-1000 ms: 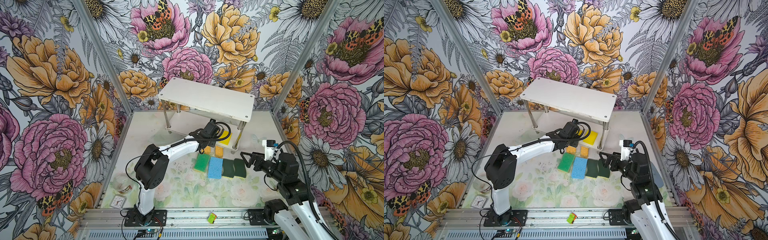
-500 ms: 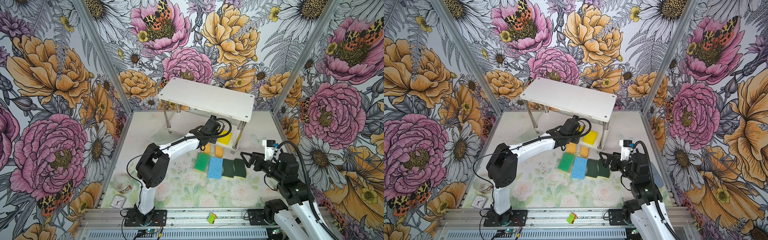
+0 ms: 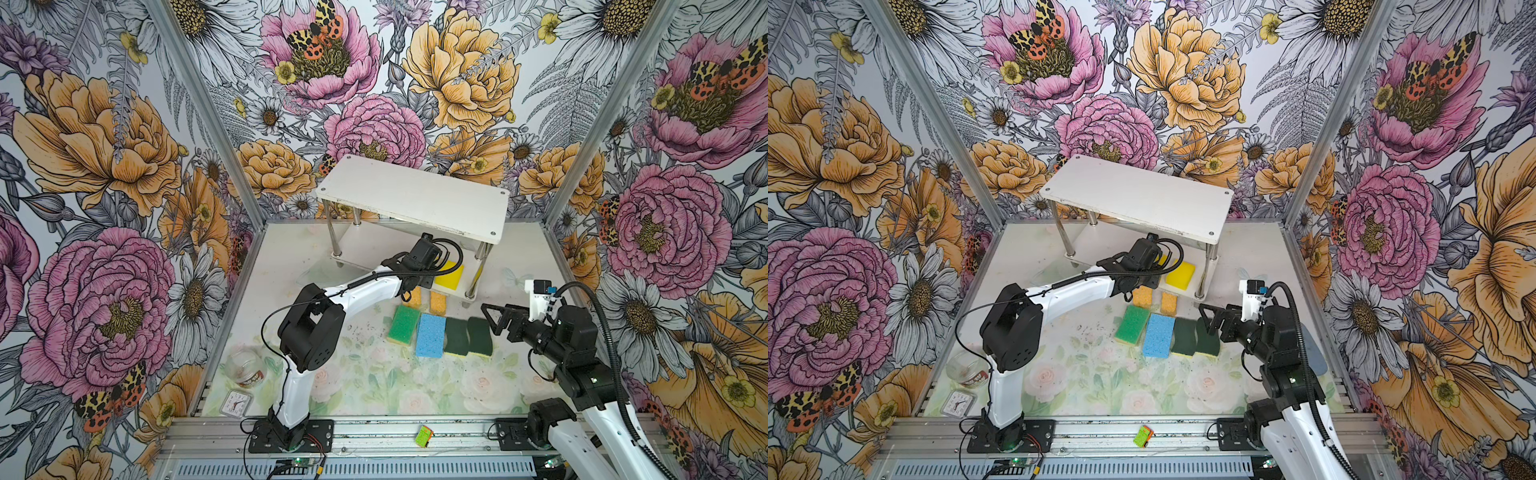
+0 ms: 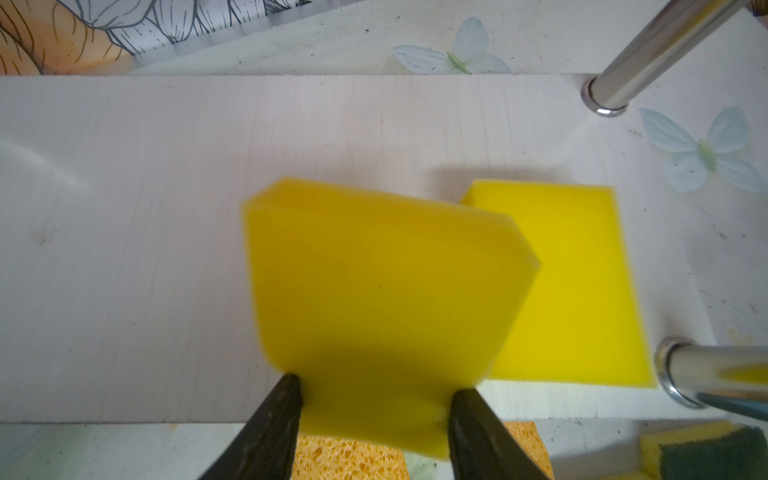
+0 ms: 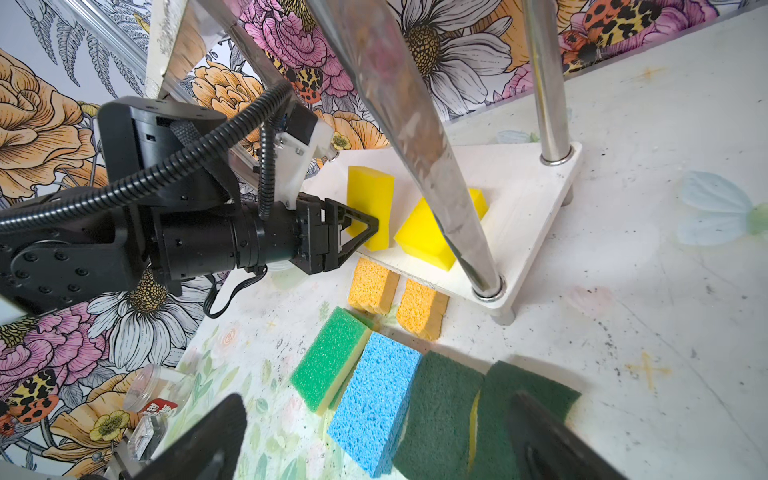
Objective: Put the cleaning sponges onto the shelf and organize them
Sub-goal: 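Lower the yellow sponge onto the lower shelf beside the first one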
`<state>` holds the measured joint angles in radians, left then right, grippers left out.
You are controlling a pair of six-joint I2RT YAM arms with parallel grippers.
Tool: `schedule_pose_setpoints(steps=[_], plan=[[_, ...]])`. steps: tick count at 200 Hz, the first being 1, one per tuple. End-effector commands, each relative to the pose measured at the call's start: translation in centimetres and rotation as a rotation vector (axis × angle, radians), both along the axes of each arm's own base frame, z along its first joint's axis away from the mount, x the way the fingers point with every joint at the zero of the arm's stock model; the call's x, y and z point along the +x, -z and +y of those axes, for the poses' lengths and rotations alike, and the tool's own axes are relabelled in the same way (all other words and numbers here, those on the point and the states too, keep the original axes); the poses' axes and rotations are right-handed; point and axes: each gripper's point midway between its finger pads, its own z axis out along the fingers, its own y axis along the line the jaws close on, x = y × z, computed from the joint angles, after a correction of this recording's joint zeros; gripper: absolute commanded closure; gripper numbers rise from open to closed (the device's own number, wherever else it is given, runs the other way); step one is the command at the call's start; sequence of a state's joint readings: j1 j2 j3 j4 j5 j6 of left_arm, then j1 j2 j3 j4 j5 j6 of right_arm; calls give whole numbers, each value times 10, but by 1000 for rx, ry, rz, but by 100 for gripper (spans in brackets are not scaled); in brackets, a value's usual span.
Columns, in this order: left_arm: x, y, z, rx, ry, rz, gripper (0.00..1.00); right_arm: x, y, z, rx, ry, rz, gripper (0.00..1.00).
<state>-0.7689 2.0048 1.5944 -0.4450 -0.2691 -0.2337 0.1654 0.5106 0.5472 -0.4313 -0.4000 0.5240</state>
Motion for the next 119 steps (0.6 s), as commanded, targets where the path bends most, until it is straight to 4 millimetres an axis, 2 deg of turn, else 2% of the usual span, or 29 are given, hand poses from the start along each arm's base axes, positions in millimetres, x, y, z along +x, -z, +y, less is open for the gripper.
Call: schedule_pose_setpoints(steps=[1,119], plan=[[7,-10,-4,-35,-6,-7,44,0,-1,-1,-5,7,-1,0],[10,1,-2,10,-18,13,44,-1,1,-1,-6,7,0,0]])
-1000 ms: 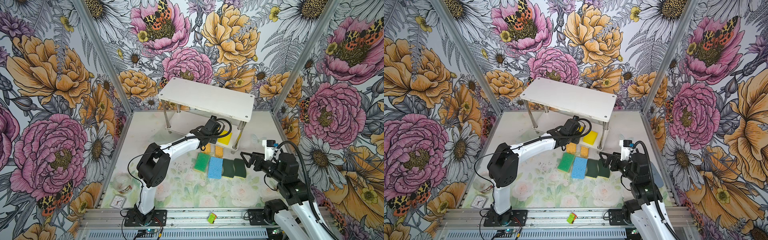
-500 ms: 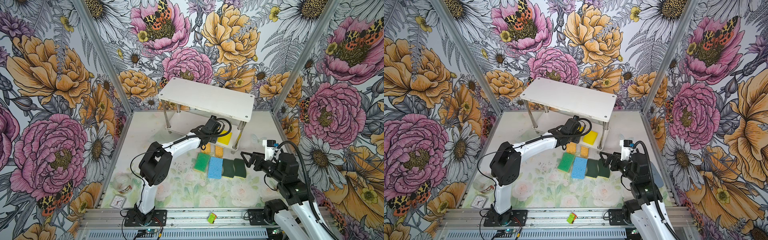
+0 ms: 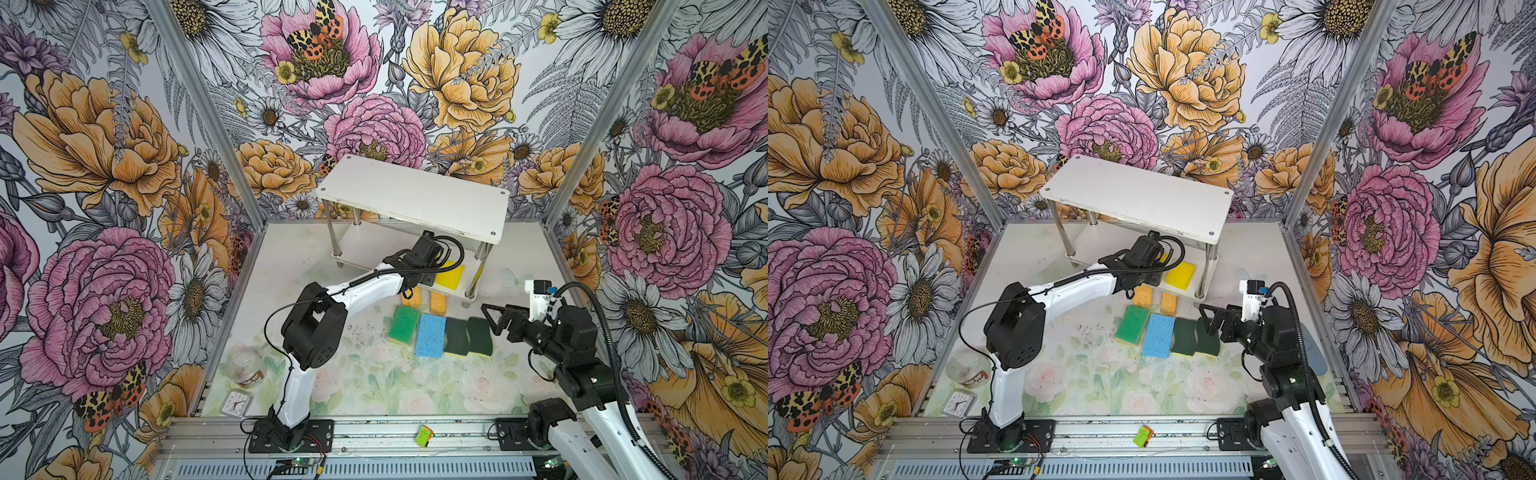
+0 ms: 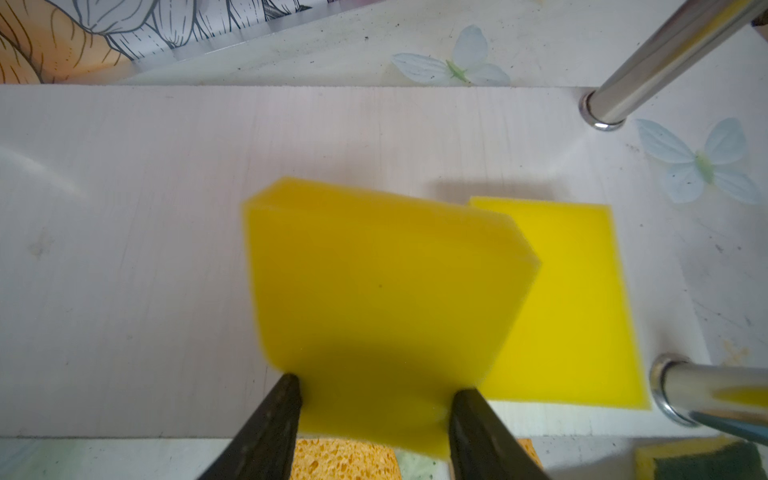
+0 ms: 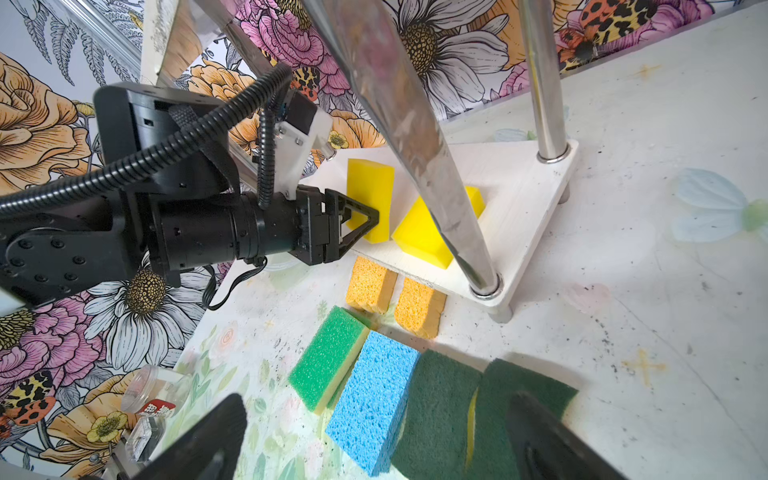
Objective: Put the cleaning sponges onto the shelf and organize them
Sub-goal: 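Lower the yellow sponge onto the lower shelf beside the first one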
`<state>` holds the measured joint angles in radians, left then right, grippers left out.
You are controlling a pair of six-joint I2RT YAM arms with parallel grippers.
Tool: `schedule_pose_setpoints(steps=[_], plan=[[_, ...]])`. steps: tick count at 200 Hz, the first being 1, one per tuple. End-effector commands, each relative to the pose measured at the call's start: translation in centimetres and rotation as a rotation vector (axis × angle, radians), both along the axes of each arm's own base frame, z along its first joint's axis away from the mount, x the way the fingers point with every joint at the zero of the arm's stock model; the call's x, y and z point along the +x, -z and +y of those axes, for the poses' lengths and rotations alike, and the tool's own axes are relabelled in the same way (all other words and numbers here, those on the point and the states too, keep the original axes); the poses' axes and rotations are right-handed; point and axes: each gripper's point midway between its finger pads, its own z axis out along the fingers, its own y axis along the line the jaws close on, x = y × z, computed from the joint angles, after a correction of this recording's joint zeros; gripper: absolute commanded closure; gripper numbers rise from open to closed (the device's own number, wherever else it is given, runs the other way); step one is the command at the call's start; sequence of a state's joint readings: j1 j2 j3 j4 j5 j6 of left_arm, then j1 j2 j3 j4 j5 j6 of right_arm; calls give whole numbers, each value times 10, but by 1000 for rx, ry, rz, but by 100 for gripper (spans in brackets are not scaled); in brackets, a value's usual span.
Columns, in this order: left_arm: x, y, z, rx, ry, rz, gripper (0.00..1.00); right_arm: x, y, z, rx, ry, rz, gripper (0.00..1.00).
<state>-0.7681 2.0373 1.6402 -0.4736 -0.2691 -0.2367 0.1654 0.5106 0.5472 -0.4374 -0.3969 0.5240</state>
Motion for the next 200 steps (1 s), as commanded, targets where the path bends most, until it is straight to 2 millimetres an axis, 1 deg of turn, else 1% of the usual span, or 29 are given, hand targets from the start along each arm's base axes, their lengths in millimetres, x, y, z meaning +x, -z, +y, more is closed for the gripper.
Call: schedule_pose_setpoints(steps=[1,25,34,47,51,124,153,156,200], plan=[[6,-2,3,3,-17,1,44,-1,0,-1,-3,5,-5,0],[9,0,7,13,-25,4,44,-1,0,0,-3,5,-5,0],[7,-1,4,10,-20,5,44,-1,0,0,-3,4,-4,0],[9,-1,6,9,-26,6,43,-1,0,-1,-3,5,-3,0],[8,0,4,9,-21,6,43,-1,0,-1,-2,6,-4,0],[12,1,6,1,-36,11,43,-1,1,-1,-3,6,-1,0],[11,3,3,-2,-34,16,44,-1,1,0,-2,5,0,0],[13,4,5,-2,-40,18,44,-1,2,-1,-3,5,0,0],[13,5,3,-6,-40,25,44,-1,2,-1,-2,5,-1,0]])
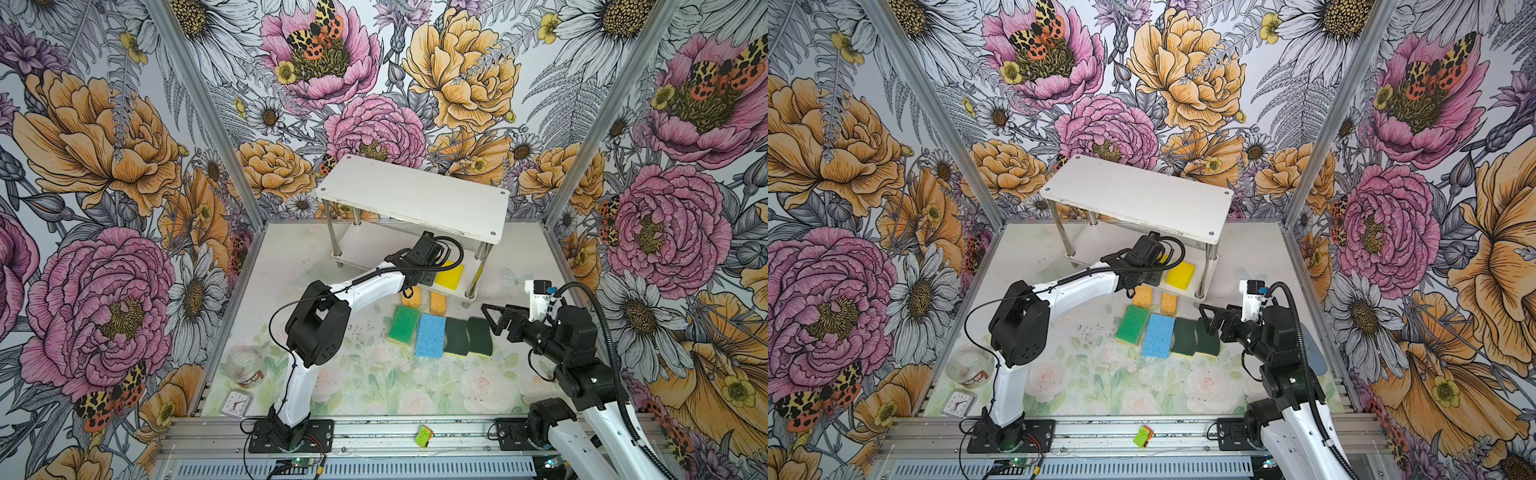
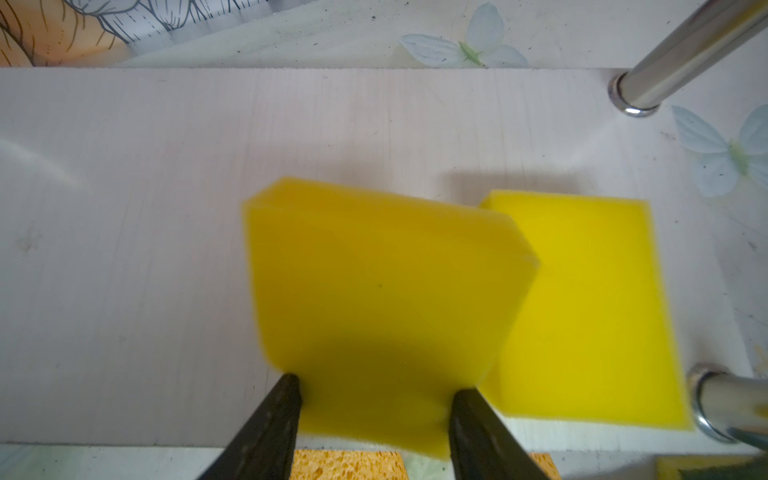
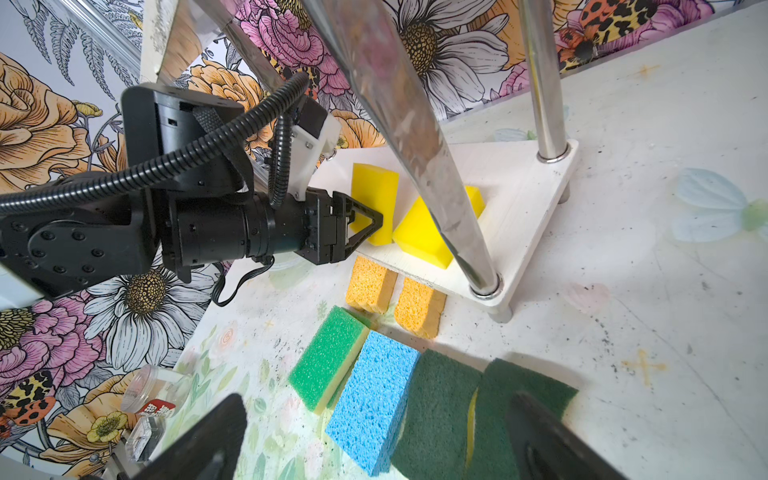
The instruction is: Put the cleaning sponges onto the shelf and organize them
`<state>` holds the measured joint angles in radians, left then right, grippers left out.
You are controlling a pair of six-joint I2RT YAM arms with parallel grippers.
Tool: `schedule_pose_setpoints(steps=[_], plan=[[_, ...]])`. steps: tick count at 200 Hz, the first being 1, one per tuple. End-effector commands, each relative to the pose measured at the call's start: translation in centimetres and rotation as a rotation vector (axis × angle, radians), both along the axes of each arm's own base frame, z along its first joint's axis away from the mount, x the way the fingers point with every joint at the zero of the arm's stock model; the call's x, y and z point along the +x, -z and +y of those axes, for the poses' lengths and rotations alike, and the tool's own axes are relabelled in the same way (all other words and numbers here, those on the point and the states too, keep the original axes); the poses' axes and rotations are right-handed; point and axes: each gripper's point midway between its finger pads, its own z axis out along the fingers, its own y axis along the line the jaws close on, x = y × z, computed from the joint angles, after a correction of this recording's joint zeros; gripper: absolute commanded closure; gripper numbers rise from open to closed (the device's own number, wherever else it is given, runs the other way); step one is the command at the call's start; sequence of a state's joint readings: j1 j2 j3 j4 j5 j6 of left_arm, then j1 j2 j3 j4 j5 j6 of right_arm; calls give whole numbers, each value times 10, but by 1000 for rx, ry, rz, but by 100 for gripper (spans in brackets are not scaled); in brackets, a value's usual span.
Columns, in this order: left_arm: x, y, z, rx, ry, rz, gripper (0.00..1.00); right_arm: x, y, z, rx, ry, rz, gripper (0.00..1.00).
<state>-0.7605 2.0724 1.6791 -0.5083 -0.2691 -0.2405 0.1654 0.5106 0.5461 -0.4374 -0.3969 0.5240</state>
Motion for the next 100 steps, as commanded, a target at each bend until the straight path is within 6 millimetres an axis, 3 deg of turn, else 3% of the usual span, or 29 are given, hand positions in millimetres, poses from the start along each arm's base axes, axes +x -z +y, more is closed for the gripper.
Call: schedule_pose_setpoints(steps=[1,100], plan=[[8,-4,2,-25,-31,0,44,-1,1,0,-2,4,-2,0],[10,-4,3,-31,-37,4,44,-1,1,0,-4,4,-2,0]])
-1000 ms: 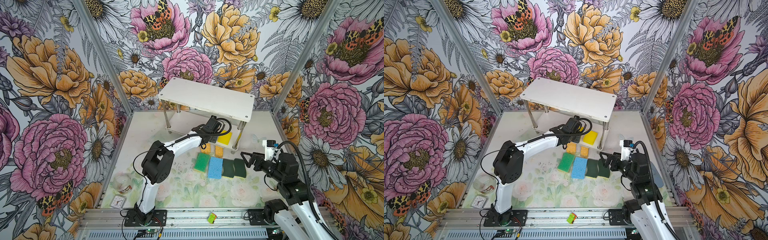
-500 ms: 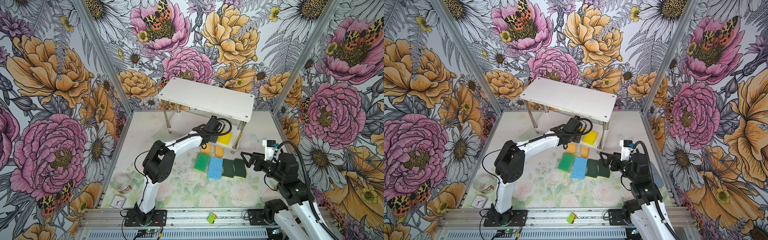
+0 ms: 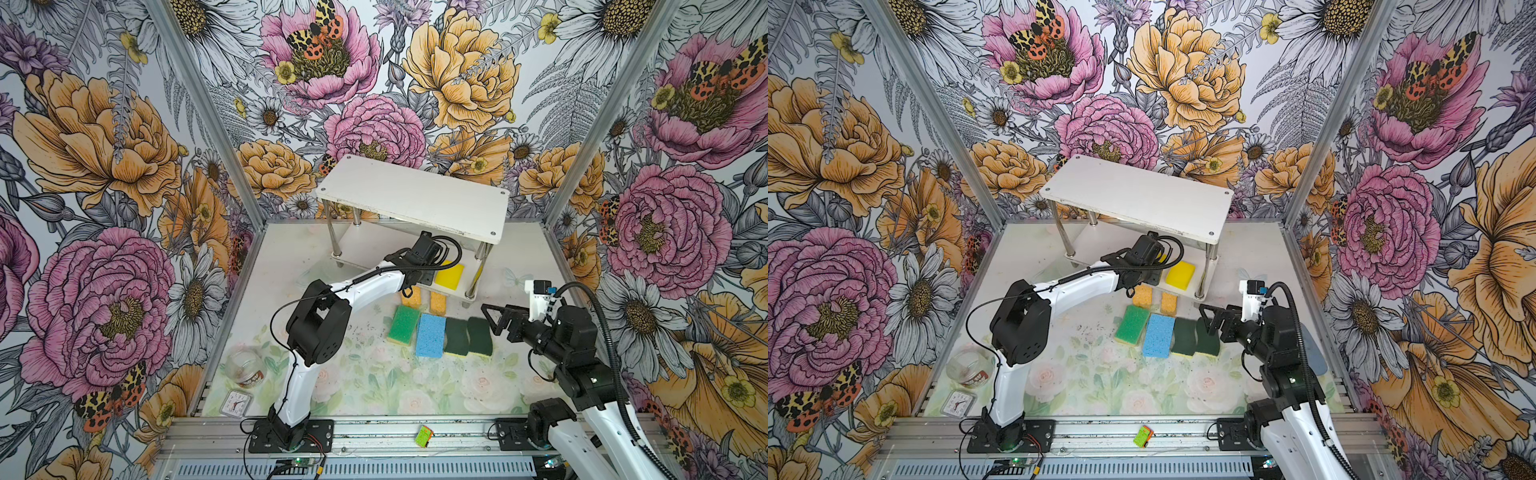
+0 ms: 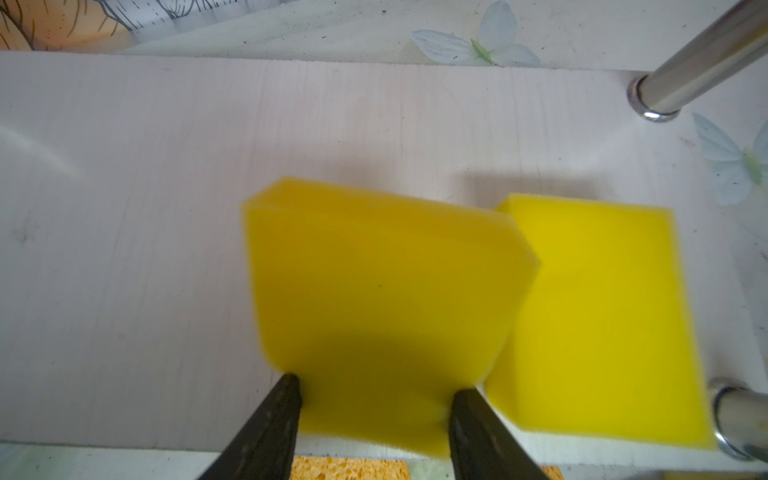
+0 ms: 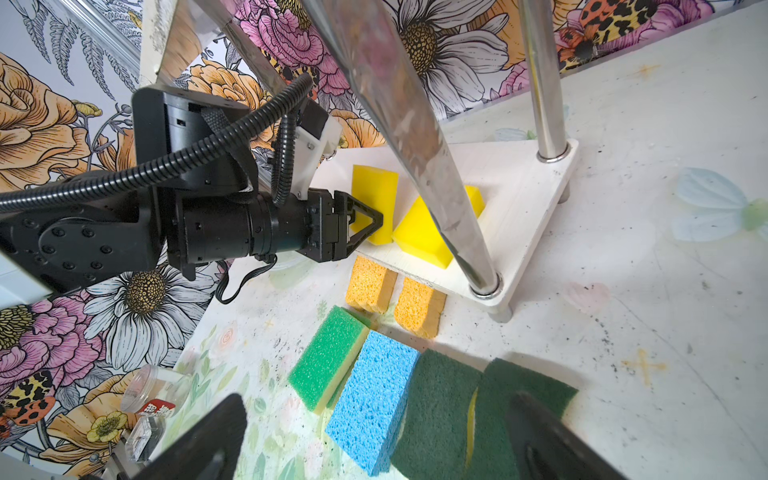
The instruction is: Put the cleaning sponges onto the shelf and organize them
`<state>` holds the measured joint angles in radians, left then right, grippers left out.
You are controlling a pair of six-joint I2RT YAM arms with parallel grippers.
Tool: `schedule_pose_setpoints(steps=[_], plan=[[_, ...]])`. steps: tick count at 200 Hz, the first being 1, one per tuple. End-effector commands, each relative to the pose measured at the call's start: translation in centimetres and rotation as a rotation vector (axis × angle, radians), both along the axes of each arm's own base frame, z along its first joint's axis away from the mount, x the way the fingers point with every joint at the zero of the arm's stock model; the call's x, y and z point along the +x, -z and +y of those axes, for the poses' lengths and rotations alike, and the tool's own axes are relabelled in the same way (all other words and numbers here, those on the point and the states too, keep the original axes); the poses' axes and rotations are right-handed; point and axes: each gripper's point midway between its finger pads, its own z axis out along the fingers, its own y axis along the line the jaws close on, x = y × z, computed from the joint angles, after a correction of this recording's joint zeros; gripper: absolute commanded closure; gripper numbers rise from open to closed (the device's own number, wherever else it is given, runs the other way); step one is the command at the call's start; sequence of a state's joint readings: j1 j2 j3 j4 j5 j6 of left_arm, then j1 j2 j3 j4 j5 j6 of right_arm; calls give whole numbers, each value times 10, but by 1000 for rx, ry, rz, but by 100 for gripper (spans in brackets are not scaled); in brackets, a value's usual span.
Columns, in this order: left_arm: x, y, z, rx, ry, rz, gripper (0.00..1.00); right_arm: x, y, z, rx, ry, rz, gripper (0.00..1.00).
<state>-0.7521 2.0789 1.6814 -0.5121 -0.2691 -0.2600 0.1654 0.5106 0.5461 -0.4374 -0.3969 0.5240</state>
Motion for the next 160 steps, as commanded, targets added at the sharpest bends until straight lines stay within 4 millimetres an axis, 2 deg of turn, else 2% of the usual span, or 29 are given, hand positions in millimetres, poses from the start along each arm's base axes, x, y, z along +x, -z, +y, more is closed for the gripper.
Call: schedule_pose_setpoints(steps=[1,160], plan=[[7,-7,-1,-25,-14,-7,44,-1,1,-1,-3,5,-3,0],[8,-5,-2,-35,-16,9,44,-1,4,0,-6,1,2,0]])
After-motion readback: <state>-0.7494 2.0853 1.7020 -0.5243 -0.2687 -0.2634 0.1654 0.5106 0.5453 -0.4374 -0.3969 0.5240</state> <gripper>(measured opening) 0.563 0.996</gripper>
